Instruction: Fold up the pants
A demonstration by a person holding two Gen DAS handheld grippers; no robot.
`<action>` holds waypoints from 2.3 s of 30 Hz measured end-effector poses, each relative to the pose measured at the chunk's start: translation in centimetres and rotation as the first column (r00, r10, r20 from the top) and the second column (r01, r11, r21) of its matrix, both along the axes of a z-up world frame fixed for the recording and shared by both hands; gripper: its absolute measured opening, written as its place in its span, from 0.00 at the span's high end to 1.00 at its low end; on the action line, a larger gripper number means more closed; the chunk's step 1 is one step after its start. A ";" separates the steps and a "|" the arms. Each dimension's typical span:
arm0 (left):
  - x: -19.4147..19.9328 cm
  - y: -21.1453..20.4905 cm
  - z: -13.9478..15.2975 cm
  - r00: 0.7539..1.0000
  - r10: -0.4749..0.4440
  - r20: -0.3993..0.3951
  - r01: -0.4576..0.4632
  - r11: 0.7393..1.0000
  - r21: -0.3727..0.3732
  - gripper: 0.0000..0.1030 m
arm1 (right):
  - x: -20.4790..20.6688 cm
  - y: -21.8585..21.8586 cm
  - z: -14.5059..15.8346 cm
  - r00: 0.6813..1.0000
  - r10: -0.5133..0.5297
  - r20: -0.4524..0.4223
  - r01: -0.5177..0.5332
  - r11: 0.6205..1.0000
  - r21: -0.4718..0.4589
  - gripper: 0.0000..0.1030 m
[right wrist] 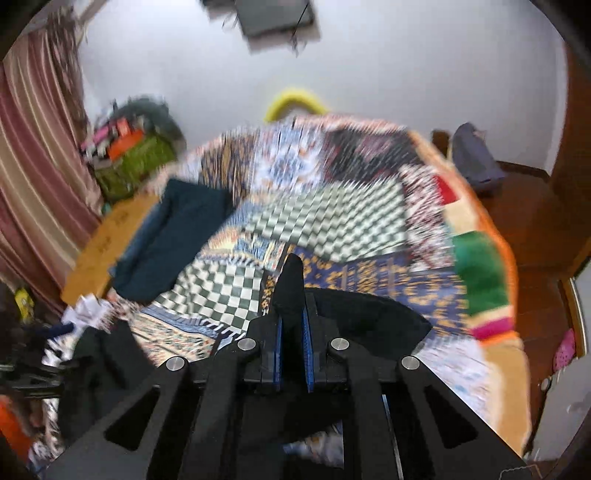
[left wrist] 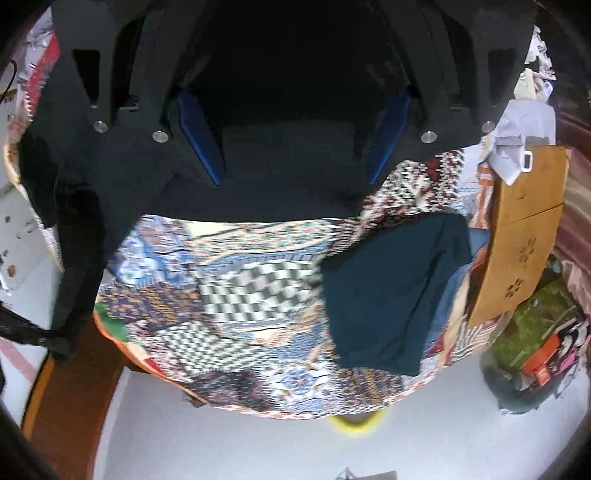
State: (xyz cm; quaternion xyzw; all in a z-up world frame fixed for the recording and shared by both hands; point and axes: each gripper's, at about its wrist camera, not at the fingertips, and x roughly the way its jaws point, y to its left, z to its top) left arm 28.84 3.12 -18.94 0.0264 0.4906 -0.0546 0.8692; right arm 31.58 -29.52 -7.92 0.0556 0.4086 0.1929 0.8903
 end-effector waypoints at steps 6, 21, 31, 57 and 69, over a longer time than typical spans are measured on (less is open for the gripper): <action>-1.5 -3.1 0.0 0.998 -0.052 -0.033 0.051 0.998 -0.046 0.21 | -6.9 -4.8 3.6 0.998 -0.040 0.051 0.038 0.999 0.039 0.92; -4.7 -5.5 -2.1 0.993 -0.079 -0.087 0.076 0.996 -0.041 0.21 | -16.7 -9.3 -7.7 0.972 -0.143 -0.188 0.146 0.989 0.005 0.92; -5.9 -4.7 -1.7 0.996 -0.067 -0.051 0.064 0.997 -0.046 0.21 | -18.2 -9.1 -9.2 0.950 -0.214 -0.229 0.190 0.974 -0.120 0.87; -8.0 21.9 -0.4 0.900 0.436 0.021 -0.434 0.899 -0.057 0.12 | -7.2 12.9 -2.3 0.962 0.269 0.036 -0.265 0.960 -0.092 0.48; -4.0 24.8 -10.1 0.893 0.377 -0.245 -0.419 0.895 -0.153 0.14 | 0.4 24.4 -9.2 0.870 0.444 -0.216 -0.471 0.877 -0.093 0.48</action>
